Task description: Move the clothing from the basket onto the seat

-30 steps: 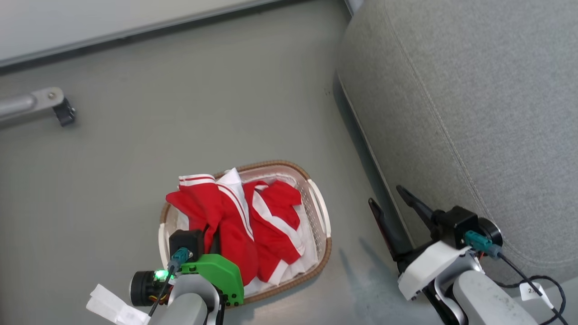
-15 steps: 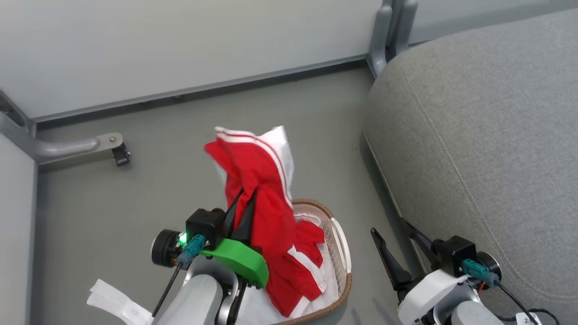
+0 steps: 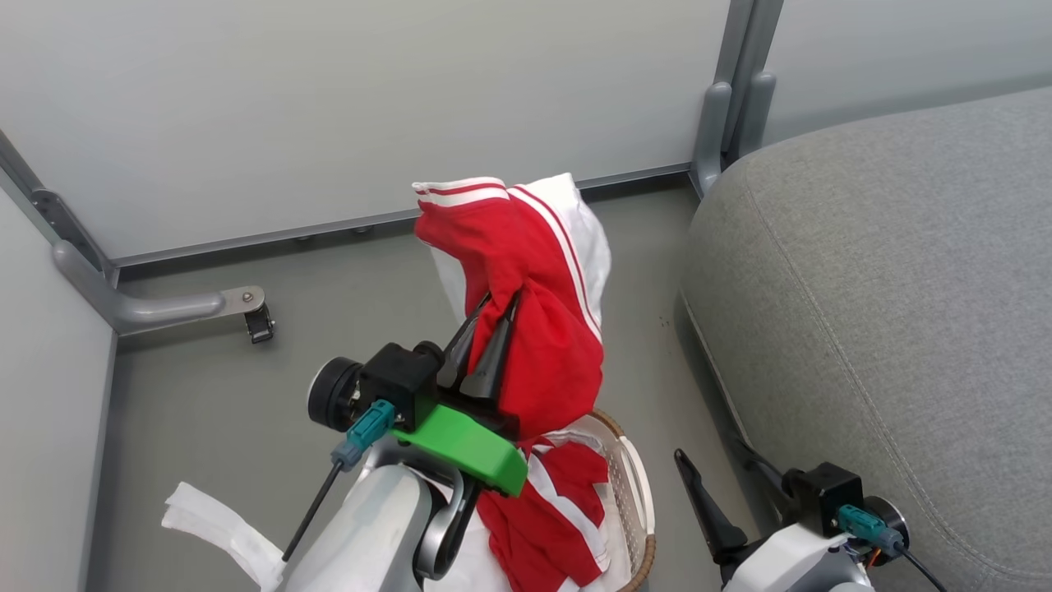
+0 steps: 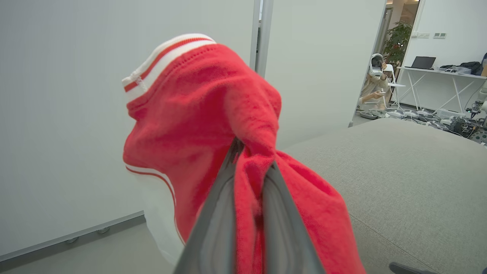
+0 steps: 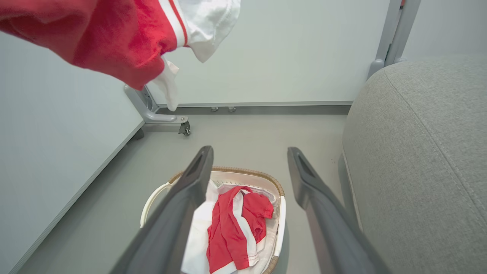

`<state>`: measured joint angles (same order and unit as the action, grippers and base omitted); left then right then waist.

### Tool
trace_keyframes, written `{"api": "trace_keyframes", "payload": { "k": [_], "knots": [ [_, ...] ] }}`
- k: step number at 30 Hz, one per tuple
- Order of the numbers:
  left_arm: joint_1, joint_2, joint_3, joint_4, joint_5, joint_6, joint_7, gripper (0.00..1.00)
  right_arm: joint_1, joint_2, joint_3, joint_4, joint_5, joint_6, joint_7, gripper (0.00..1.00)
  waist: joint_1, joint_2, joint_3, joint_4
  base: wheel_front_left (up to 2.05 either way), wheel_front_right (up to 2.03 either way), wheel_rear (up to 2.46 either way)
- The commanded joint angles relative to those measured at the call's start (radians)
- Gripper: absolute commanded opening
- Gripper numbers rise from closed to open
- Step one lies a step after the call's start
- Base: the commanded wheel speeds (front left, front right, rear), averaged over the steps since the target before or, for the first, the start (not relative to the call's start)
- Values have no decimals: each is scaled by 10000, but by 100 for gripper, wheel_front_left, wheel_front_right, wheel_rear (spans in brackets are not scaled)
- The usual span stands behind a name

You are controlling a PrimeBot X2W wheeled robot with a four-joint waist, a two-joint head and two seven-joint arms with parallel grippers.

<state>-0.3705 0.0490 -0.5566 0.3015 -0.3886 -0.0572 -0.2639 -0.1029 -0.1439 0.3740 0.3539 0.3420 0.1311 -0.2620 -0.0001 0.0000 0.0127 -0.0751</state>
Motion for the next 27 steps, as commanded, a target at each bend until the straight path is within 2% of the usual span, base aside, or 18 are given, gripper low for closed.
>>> {"api": "trace_keyframes", "payload": {
  "k": [1,7,13,19,20,27],
  "knots": [
    [-187,32,-51,-55,-135,23,-9,0,112,42,75,-100,113,-7,-42,100,1,0,-32,21,0,0,0],
    [-44,28,-262,-272,-346,137,-9,0,-571,170,544,-1214,896,-7,-41,100,1,0,-19,15,0,0,0],
    [58,31,-600,-334,-553,242,-9,0,-1680,-114,1434,-1973,1293,-7,-30,100,1,0,23,143,0,0,0],
    [68,30,-1005,-408,-942,260,-9,0,-2576,-560,2764,-1587,2103,-7,-30,100,1,0,50,416,0,0,0],
    [50,23,-1151,-458,-1115,188,-9,0,-2860,-743,3258,-1372,2451,-7,-30,100,1,0,68,508,0,0,0],
    [-5,23,-1487,-627,-1908,-12,-9,0,-3798,-1215,4679,-924,3398,-5,-30,100,1,0,195,761,0,0,0]
  ]
}}
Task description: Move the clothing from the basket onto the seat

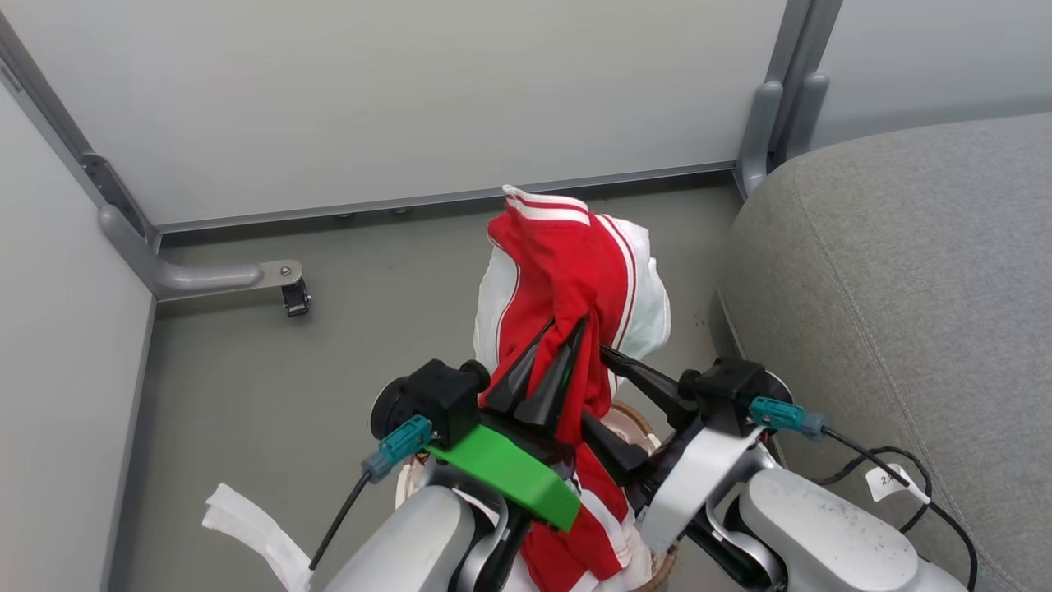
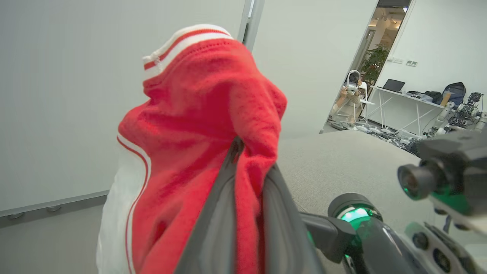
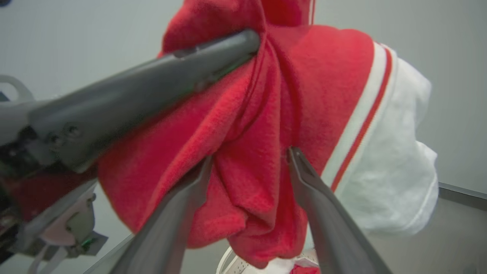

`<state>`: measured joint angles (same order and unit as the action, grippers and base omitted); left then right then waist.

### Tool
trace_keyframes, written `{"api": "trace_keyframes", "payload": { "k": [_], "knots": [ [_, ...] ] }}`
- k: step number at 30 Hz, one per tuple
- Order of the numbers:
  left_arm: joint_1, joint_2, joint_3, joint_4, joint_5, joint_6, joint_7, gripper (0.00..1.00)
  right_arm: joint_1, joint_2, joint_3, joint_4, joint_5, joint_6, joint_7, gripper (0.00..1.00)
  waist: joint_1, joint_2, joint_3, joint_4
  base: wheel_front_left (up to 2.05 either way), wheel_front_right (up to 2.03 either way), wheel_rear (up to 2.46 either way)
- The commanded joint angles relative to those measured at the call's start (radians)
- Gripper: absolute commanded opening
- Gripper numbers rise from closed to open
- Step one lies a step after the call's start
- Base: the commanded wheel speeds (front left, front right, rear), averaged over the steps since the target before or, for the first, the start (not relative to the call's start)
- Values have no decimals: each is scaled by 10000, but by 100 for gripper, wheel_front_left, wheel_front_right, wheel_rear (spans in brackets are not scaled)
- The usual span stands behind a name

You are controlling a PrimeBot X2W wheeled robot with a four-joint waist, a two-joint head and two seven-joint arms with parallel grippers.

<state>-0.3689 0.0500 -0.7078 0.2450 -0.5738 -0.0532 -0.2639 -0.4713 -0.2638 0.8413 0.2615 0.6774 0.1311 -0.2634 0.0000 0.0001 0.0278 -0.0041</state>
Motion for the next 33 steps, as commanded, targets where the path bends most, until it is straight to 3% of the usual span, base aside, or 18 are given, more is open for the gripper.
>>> {"api": "trace_keyframes", "payload": {
  "k": [1,8,9,10,11,13,23,24,25,26,33],
  "knots": [
    [-41,10,-13,-84,-201,-93,-9,0,-235,-63,172,54,173,-5,-16,100,0,-1,64,81,0,0,0],
    [-48,12,-331,-160,-1173,-356,-9,0,-907,-249,729,289,484,-7,-16,100,0,-1,183,273,0,0,0],
    [-94,12,-375,-138,-1239,-375,-9,0,-980,-260,761,314,496,-7,-16,92,0,-1,200,297,0,0,0],
    [-127,12,-411,-120,-1267,-381,-8,0,-1031,-266,753,333,509,-5,-16,64,0,-1,213,317,0,0,0],
    [-165,12,-439,-99,-1290,-382,-8,0,-1076,-262,723,351,518,-7,-18,29,0,-1,234,337,0,0,0],
    [-204,13,-470,-65,-1323,-389,-6,0,-1124,-239,673,383,513,-7,-18,0,0,-1,260,370,0,0,0],
    [-240,22,-340,11,-1041,-143,-2,0,-827,-253,22,230,253,-7,-19,0,0,-1,371,300,0,0,0],
    [-256,24,-256,-41,-845,-83,-2,25,-757,-263,-71,211,232,-7,-19,0,0,-1,388,235,0,0,0],
    [-227,24,-181,-76,-737,-48,-3,67,-703,-261,-147,196,213,-7,-19,0,0,-1,398,165,0,0,0],
    [-150,24,-143,-49,-650,0,-2,100,-640,-258,-283,176,164,-7,-19,0,0,-1,416,66,0,0,0],
    [-40,22,217,35,240,79,-3,100,-173,-315,-1182,-61,-29,-7,-18,0,0,-1,631,-968,0,0,0]
  ]
}}
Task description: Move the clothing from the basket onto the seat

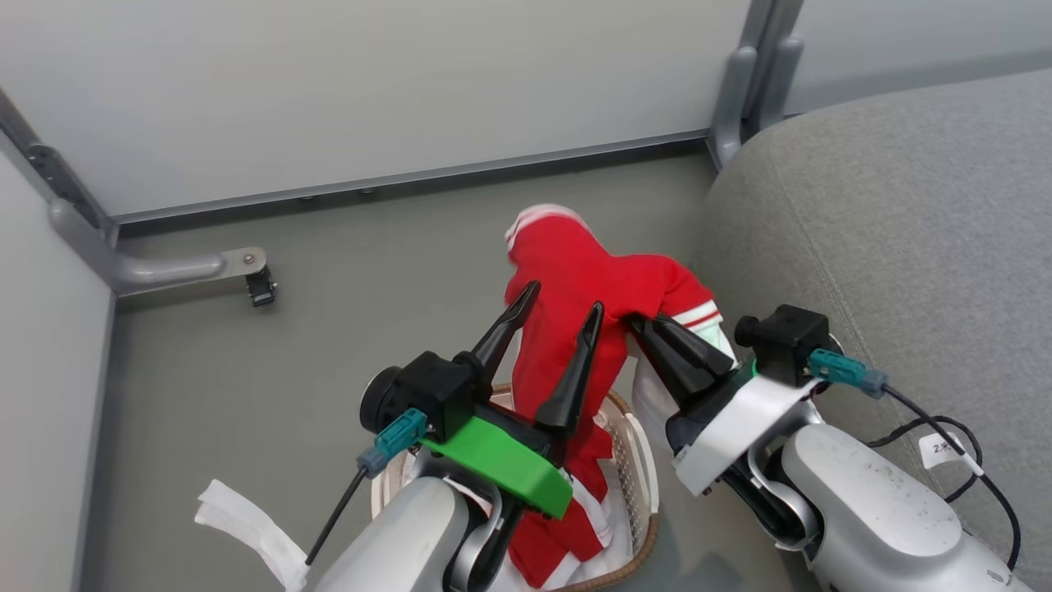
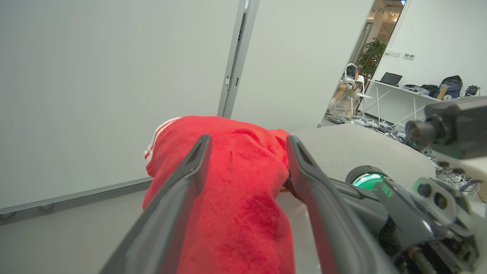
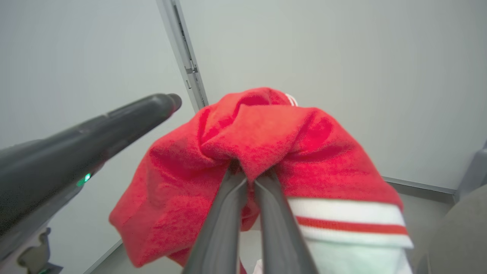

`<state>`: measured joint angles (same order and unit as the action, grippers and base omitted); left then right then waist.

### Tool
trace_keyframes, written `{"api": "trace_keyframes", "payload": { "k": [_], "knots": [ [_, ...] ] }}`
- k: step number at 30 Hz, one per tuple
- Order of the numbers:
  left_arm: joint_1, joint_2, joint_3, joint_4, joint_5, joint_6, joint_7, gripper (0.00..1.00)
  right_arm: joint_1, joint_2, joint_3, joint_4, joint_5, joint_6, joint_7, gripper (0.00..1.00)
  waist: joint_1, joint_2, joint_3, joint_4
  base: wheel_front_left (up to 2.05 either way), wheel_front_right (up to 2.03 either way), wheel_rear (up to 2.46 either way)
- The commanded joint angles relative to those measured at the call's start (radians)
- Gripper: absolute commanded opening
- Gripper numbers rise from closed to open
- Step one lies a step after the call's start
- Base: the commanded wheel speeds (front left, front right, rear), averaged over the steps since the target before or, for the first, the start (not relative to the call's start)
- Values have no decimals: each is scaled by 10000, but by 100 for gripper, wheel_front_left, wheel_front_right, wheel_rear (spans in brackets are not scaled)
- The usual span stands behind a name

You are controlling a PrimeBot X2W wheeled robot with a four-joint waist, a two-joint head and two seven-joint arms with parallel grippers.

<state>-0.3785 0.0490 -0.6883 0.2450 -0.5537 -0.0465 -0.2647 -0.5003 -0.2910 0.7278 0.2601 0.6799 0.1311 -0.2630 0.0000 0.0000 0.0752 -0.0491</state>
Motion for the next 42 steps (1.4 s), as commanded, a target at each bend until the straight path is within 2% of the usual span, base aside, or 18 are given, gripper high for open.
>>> {"api": "trace_keyframes", "payload": {
  "k": [1,7,15,22,26,30,37,42],
  "knots": [
    [52,32,93,70,219,13,4,100,191,-29,-220,-118,-62,-7,-23,0,0,0,220,-760,0,0,0],
    [1,34,284,300,820,-73,4,100,667,-25,-783,-320,-4,-7,-23,0,0,0,464,-2153,0,0,0],
    [-70,37,306,619,1050,-159,5,100,1070,-215,-1143,-443,72,-7,-23,0,0,0,752,-3861,0,0,0],
    [-305,46,237,817,1068,-225,5,100,1459,-258,-2126,-482,327,-7,-22,0,0,0,1092,-4618,0,0,0],
    [-412,47,155,1033,1203,-226,5,100,1160,-546,-2509,-400,10,-5,-23,0,0,0,1416,-4704,0,0,0],
    [-731,46,32,1285,1447,-226,5,100,469,-937,-2821,-151,-356,-7,-22,0,0,0,1958,-4515,0,0,0],
    [-1403,47,-249,1501,1754,-35,5,100,-1617,-1831,-3242,576,-1291,-7,-23,0,0,0,3253,-3729,0,0,0],
    [-1974,46,-509,1460,1968,128,5,100,-3279,-2555,-3574,1586,-1597,-8,-23,0,0,0,4249,-3021,0,0,0]
  ]
}}
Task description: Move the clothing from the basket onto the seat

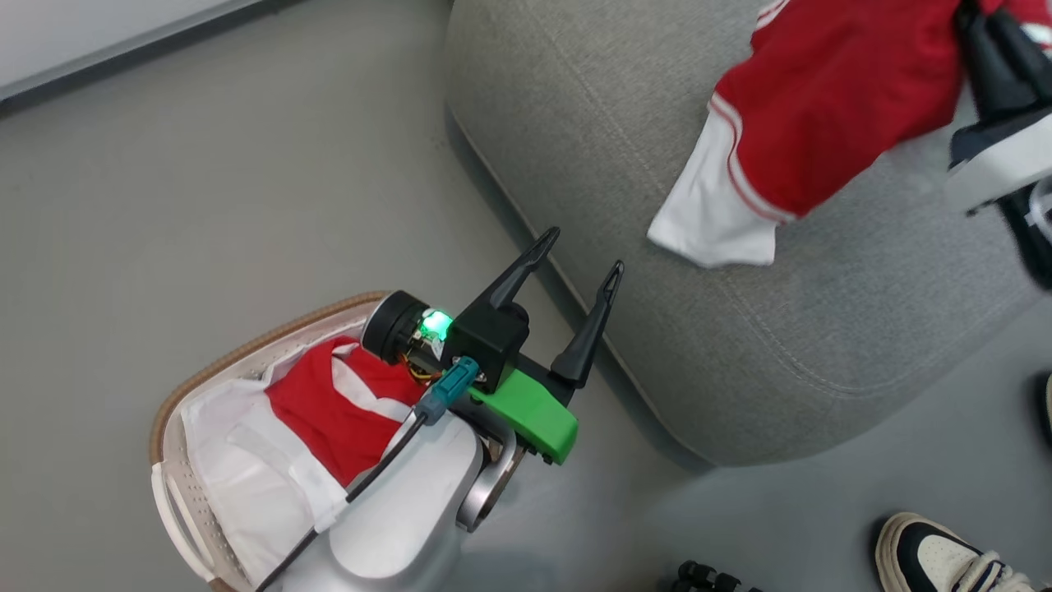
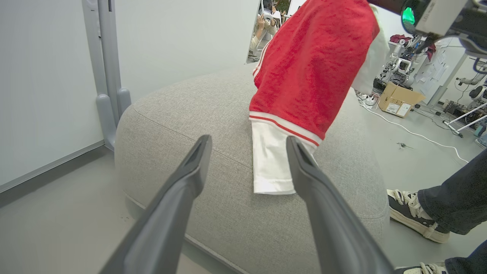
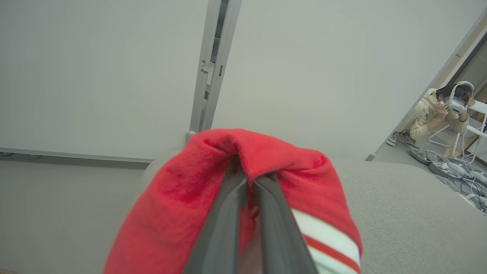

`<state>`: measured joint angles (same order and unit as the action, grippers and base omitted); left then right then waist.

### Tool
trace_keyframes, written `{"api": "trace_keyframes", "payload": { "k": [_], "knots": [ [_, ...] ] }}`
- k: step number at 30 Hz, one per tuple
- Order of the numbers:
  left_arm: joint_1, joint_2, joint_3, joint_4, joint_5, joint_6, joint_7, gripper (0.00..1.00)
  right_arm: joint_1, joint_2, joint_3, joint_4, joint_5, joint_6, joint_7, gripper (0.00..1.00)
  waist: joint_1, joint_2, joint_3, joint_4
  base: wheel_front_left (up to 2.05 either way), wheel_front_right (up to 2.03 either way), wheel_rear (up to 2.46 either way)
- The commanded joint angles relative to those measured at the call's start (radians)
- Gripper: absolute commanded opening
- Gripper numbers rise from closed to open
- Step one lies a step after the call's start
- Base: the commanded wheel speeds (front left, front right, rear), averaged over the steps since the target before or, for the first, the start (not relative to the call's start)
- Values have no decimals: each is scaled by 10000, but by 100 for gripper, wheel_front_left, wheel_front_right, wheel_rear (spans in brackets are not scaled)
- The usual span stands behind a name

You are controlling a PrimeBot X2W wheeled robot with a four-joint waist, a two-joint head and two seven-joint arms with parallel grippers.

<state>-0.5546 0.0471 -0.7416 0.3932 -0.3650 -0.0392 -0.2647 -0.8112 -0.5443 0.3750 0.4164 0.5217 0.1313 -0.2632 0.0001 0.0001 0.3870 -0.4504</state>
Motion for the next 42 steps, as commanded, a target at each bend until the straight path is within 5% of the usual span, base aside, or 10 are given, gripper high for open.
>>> {"api": "trace_keyframes", "payload": {
  "k": [1,14,20,21,22,23,33,42],
  "knots": [
    [-315,63,-29,-82,98,75,5,100,-442,-157,-163,209,-40,-10,-20,0,-1,-1,1310,1129,0,0,0],
    [-1099,56,-220,-700,441,681,5,100,-3076,-1043,-1143,2618,-261,-12,-20,0,-1,-1,3004,2486,0,0,0],
    [-1046,54,-347,-775,403,800,5,100,-3129,-820,-2354,3144,-618,-12,-18,0,-1,-1,3369,2812,0,0,0],
    [-1032,54,-358,-749,391,814,5,100,-2974,-732,-2488,3203,-731,-12,-18,14,-1,-1,3378,2833,0,0,0],
    [-1031,53,-365,-741,376,829,5,100,-2794,-665,-2654,3339,-876,-12,-18,82,-1,-1,3381,2857,0,0,0],
    [-1031,53,-354,-744,347,845,5,100,-2632,-592,-2806,3518,-950,-12,-18,100,-1,-1,3358,2872,0,0,0],
    [-509,57,209,-629,287,905,5,100,-173,562,-3896,3414,-654,-12,-20,100,-1,-1,2319,2744,0,0,0],
    [510,57,1115,-701,436,1045,5,100,2085,986,-3620,2116,-519,-12,-18,100,-1,-1,832,3057,0,0,0]
  ]
}}
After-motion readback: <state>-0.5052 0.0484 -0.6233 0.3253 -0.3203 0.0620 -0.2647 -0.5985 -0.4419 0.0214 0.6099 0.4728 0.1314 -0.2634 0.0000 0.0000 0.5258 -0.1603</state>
